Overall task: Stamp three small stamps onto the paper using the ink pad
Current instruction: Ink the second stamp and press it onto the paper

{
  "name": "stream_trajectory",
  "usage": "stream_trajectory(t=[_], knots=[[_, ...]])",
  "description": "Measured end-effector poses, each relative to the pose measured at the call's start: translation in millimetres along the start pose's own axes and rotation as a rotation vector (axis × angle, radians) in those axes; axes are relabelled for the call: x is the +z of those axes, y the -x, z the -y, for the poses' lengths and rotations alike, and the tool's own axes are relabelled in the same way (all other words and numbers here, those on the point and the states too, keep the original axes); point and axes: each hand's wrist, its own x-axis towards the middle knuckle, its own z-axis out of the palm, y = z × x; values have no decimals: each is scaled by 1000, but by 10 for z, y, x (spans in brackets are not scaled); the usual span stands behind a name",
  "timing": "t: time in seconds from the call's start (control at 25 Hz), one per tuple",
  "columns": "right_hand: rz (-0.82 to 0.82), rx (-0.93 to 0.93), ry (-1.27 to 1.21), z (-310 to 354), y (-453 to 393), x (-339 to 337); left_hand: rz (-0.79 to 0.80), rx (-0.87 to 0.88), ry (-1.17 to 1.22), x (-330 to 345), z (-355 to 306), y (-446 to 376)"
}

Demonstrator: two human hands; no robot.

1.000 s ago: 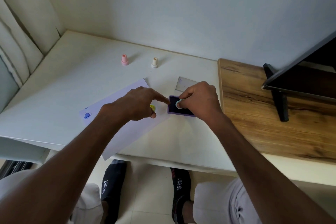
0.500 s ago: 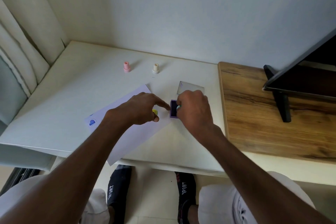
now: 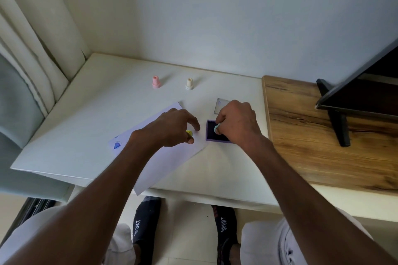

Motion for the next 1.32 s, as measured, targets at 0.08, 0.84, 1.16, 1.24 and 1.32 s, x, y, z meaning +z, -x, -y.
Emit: stream_trajectory(t=[0.08,0.84,1.16,1.24,1.32], knots=[[-62,28,-65,-16,-18,-63,-69,-2,107,-96,-4,35],[344,213,-1877,436,-177,16,-497,-36,1199,-438,114,61],[266,186,-1745,440,-237,139,-546,-71,1120,-418,150,47],[257,206,-1738,433,-240,136,-527,-146,1098,-415,189,70],[255,220,-1713,430,-232,148,-506,-269,1101,-437,260,115]])
